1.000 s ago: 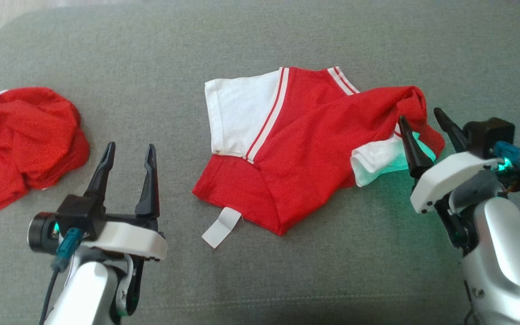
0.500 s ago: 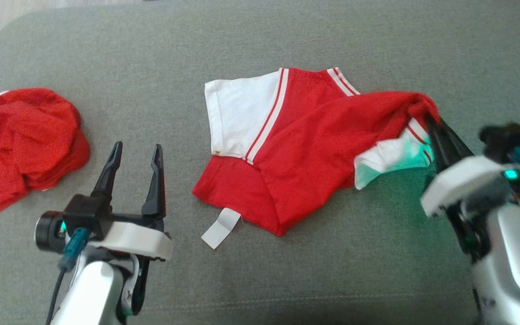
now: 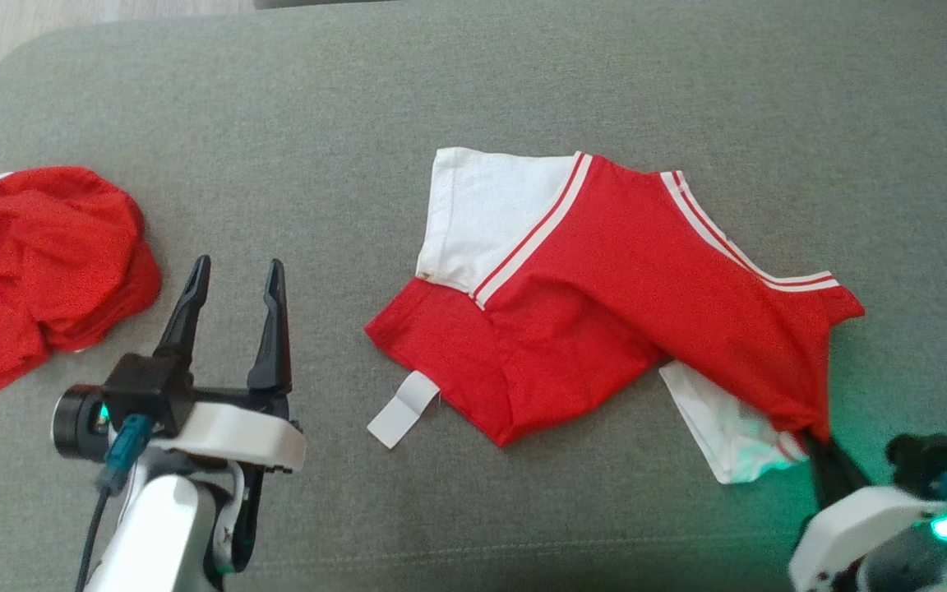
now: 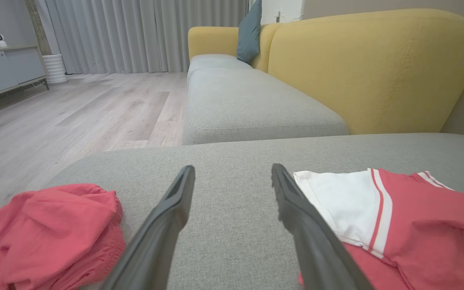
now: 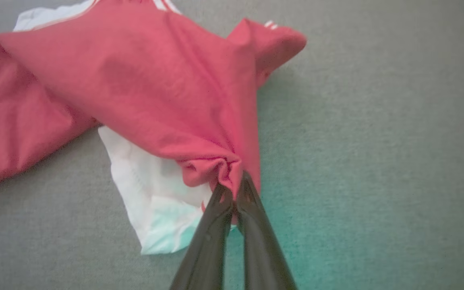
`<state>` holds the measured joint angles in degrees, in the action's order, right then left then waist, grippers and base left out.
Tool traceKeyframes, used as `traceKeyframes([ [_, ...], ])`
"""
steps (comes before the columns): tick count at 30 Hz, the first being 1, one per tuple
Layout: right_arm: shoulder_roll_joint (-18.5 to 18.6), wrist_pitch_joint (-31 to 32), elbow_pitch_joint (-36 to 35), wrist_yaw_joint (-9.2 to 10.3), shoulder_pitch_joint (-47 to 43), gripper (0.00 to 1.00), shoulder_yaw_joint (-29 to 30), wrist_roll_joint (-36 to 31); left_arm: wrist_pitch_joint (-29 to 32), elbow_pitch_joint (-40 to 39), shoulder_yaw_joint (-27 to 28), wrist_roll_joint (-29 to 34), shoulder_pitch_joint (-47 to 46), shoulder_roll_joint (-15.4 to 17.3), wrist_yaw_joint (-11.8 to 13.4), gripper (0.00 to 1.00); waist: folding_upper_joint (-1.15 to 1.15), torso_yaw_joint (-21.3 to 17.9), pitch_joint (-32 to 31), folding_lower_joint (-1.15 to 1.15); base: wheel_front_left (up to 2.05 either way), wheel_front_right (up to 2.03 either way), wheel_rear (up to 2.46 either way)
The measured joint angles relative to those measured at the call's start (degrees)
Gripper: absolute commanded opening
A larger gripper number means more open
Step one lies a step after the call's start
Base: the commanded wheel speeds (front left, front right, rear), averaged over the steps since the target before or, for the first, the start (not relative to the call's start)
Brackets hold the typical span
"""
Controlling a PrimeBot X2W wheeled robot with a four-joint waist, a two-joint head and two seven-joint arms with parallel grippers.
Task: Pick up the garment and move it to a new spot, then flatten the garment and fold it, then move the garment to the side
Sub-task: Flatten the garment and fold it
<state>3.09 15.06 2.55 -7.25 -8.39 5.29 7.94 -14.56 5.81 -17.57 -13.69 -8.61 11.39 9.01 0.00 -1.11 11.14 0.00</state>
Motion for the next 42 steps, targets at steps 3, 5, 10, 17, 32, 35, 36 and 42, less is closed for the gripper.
traceKeyframes([
  [3, -0.58, -0.05, 0.37, 0.0, -0.76, 1.0, -2.44, 0.44, 0.0, 0.04, 0.13, 0.0, 0.2, -0.08, -0.01, 1.0, 0.0, -0.03, -0.28, 0.0, 0.0, 0.0, 0.0],
  [5, -0.68, -2.2, -0.12, 0.0, -0.68, 1.0, -3.5, 0.91, 0.0, 0.14, 0.29, 0.0, 0.3, -0.2, -0.01, 1.0, 0.0, -0.11, -0.62, 0.0, 0.0, 0.0, 0.0],
  [10, -0.55, -8.08, -5.36, 0.0, -0.2, 1.0, -4.64, 2.08, 0.0, 0.43, 1.14, -0.01, 1.79, -0.27, 0.0, 1.0, 0.0, -0.41, -2.18, 0.0, 0.0, 0.0, 0.0],
  [17, 1.67, -9.51, -11.16, 0.0, 4.06, 1.0, -6.12, 2.08, 0.01, 0.86, 1.36, -0.01, 3.82, -0.16, 0.07, 1.0, 0.0, -0.48, -4.45, 0.0, 0.0, 0.0, 0.0],
  [32, 2.05, -8.65, -11.0, 0.0, 5.8, 1.0, -6.88, 2.75, 0.7, -0.09, 0.75, -0.01, 5.67, 0.38, 0.64, 1.0, 0.0, -0.2, -6.36, 0.0, 0.0, 0.0, 0.0],
  [35, 2.02, -8.47, -10.7, 0.0, 5.8, 1.0, -6.86, 2.75, 0.86, -0.3, 0.64, -0.01, 5.69, 0.46, 0.65, 1.0, 0.0, -0.32, -6.16, 0.0, 0.0, 0.0, 0.0],
  [36, 2.01, -8.47, -10.63, 0.0, 5.8, 1.0, -6.86, 2.76, 0.86, -0.41, 0.54, -0.01, 5.69, 0.48, 0.66, 1.0, 0.0, -0.33, -6.01, 0.0, 0.0, 0.0, 0.0],
  [42, 3.75, -6.91, -6.83, 0.0, 7.81, 1.0, -6.95, 3.76, 0.93, -1.64, -0.08, 0.0, 5.13, 0.6, 1.15, 1.0, 0.0, -0.09, -3.57, 0.0, 0.0, 0.0, 0.0],
])
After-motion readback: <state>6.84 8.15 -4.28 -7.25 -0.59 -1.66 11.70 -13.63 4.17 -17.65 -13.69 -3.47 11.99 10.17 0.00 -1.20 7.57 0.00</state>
